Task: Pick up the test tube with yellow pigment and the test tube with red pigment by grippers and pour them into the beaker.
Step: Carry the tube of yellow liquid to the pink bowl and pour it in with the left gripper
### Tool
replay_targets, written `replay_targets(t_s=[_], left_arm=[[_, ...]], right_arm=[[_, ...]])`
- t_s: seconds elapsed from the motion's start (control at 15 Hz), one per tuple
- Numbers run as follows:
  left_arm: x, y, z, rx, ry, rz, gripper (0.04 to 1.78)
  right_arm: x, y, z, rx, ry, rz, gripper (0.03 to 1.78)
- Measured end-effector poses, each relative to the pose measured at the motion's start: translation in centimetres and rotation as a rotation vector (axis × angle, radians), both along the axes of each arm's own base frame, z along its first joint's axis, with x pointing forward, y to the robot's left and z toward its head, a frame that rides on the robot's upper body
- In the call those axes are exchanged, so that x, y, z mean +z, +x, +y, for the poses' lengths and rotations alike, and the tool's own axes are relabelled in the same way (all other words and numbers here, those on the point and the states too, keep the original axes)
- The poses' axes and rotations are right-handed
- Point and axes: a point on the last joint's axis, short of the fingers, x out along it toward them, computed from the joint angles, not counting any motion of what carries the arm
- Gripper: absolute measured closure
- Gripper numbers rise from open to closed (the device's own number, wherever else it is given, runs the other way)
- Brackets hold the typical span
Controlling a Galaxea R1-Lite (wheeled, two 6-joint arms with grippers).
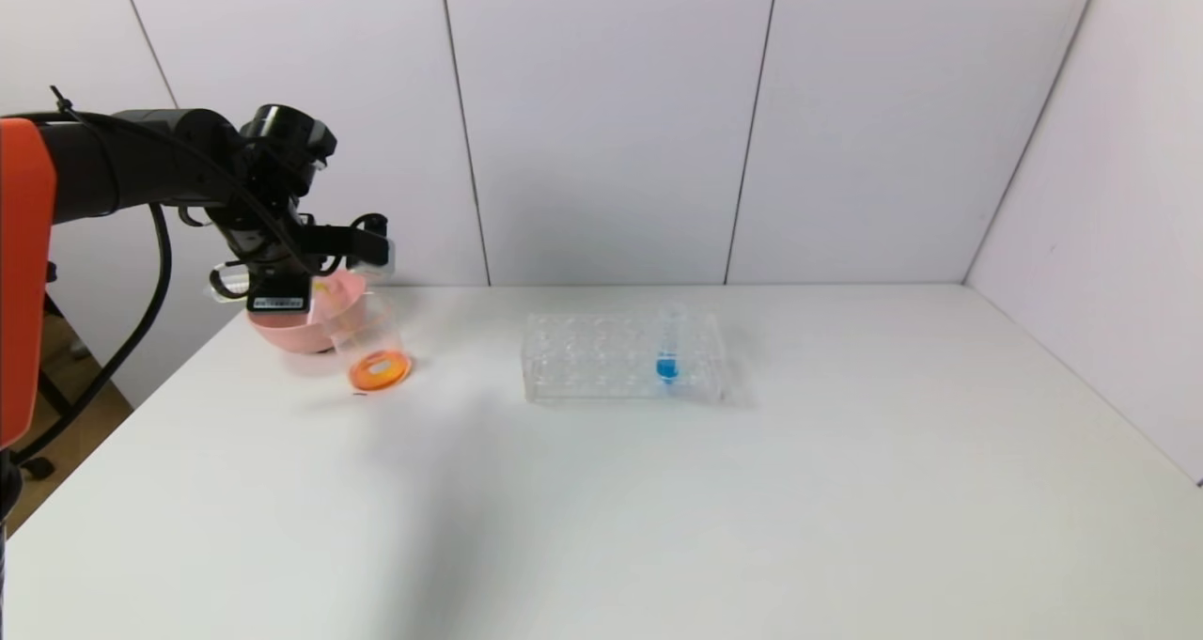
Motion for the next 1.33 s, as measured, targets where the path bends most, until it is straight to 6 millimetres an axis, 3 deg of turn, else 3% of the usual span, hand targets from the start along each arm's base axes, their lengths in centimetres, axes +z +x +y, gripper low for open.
replay_targets(t_s=[1.33], left_arm=[[0.0, -0.1, -1.1, 0.017, 0.071, 0.003, 1.34]], right_arm=[[0.0, 0.0, 0.0, 0.000, 0.000, 0.000, 1.70]])
